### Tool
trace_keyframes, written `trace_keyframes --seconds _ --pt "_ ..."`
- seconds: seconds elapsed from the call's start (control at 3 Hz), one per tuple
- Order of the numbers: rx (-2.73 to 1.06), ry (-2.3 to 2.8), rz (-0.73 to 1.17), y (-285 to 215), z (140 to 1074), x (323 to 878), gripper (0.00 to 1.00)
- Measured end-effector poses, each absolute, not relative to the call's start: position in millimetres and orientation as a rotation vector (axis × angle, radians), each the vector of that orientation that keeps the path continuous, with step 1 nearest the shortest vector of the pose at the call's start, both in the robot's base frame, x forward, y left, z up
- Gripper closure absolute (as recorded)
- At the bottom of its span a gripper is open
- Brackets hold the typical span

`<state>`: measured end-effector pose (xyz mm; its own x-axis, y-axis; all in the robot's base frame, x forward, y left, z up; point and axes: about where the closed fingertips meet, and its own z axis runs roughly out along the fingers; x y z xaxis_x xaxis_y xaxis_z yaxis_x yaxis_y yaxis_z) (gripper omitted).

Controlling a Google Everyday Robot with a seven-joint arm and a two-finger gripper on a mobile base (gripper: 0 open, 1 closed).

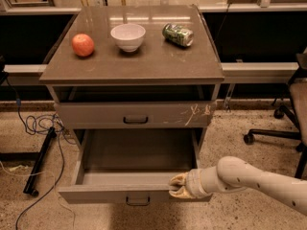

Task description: Open middle drawer

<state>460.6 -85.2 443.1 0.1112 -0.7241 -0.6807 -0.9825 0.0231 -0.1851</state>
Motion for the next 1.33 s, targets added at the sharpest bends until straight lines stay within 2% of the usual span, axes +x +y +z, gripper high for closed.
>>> trace_keyframes --seconds 1.0,1.33 --pt "-1.756 1.668 0.519 -85.1 443.1 460.5 0.09" --pt "-1.756 1.668 0.519 -85.1 443.1 460.5 0.0"
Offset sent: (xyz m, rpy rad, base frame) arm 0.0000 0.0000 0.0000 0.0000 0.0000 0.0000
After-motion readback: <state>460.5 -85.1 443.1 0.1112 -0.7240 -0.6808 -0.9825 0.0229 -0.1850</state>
